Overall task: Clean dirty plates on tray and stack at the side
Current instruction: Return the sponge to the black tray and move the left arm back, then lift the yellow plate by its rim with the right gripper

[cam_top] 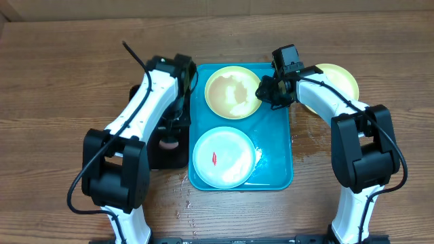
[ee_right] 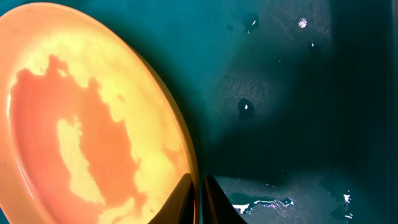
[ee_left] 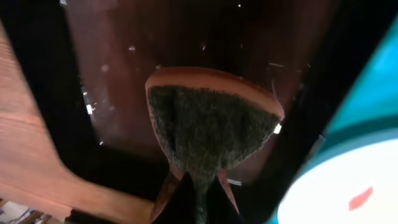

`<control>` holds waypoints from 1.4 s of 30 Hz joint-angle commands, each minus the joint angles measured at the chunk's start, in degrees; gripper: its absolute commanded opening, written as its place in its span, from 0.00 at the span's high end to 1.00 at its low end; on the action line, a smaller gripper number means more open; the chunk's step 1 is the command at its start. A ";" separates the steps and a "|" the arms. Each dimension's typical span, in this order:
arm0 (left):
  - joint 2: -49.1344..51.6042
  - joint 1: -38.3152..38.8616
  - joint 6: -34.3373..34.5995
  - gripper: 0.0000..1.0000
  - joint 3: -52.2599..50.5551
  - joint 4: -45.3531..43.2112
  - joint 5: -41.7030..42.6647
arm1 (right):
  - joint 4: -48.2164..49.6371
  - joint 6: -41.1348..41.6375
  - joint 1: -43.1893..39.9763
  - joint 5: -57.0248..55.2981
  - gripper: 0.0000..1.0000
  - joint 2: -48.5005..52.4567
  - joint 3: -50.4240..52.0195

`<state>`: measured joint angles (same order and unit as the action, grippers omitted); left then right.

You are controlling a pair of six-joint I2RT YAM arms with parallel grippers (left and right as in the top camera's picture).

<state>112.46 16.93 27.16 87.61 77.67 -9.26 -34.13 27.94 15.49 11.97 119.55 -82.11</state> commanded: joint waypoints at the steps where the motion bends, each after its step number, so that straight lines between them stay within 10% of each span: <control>1: 0.28 0.24 1.62 0.96 -4.81 -3.76 -1.46 | 0.24 0.39 0.31 -0.52 0.92 0.17 0.39; 7: 0.28 0.22 1.11 0.96 -6.60 -6.34 -1.66 | 0.22 0.39 0.31 -0.50 0.92 0.17 0.39; 15: 0.24 -1.70 -0.07 0.54 -0.81 -1.57 -1.44 | 0.24 0.39 0.31 -0.48 0.83 0.17 0.39; 27: -5.86 -3.91 -0.11 0.56 20.33 3.63 7.17 | 0.17 0.42 0.33 -0.50 0.61 0.17 0.42; 35: -23.45 -4.22 0.11 0.44 22.23 0.17 1.40 | 1.20 0.83 1.18 -0.52 0.85 0.20 1.03; 36: -25.22 -4.22 0.07 0.00 22.23 0.33 -0.46 | 1.46 0.83 1.44 -0.55 0.91 0.20 1.14; 42: -30.91 -4.22 -0.15 0.00 22.23 2.45 -3.89 | 1.73 0.83 1.51 -0.44 0.96 0.07 0.57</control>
<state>81.93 12.97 27.07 109.56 79.35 -9.96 -32.56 28.69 16.93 11.55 119.55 -81.34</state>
